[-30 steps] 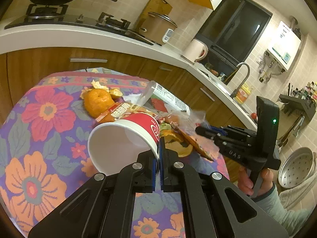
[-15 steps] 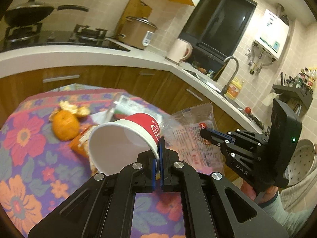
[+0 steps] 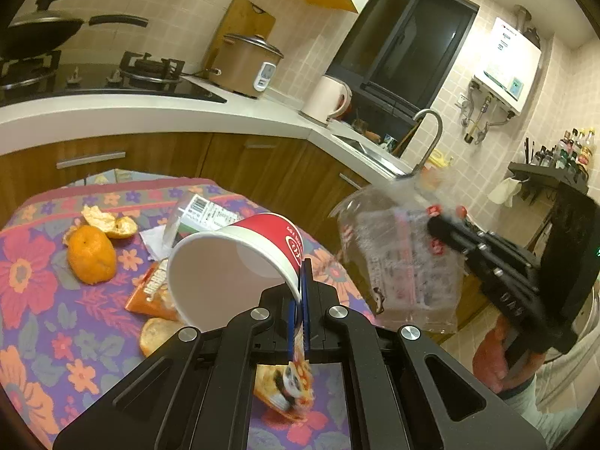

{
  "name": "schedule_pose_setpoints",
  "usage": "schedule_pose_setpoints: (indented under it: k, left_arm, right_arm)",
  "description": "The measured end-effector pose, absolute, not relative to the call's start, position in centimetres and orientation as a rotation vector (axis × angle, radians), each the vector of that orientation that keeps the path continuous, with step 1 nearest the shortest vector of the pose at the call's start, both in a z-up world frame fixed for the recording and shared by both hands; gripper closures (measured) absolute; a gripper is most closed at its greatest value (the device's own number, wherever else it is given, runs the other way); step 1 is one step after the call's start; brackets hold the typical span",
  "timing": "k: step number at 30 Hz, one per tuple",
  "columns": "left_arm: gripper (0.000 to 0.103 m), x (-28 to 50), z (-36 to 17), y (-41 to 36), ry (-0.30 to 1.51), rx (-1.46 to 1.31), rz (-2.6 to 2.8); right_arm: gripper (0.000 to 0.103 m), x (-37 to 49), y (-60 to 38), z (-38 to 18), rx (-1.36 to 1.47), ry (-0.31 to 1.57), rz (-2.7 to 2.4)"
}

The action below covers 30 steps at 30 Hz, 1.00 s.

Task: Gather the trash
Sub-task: 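Carry the red cup and plastic bag toward the wastebasket with both tools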

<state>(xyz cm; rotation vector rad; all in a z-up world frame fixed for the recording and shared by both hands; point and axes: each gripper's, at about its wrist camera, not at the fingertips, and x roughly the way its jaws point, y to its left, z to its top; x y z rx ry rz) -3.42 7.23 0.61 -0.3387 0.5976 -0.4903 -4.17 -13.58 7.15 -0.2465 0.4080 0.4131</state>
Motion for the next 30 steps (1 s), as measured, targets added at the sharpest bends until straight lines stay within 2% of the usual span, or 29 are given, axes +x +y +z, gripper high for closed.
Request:
schedule_pose_setpoints:
  k: [8,16,30]
  left_arm:
    - [0.102,-2.3,1.3,5.4,0.593,-0.318,-0.526]
    - [0.102,2.2,1.7,-1.1,0.596,-0.313,-0.614]
    - [0.102,14.8,-2.0,-17.5,0.713,-0.241,-0.543]
  right_arm:
    - [0.103,-3.8,-17.1,8.0,-0.234,0.390,0.322]
    - [0.103,-0.2,-23.8,6.7,-0.207,0.428,0.196]
    - [0.103,12.1,-36.2,-4.1,-0.045,0.623,0.029]
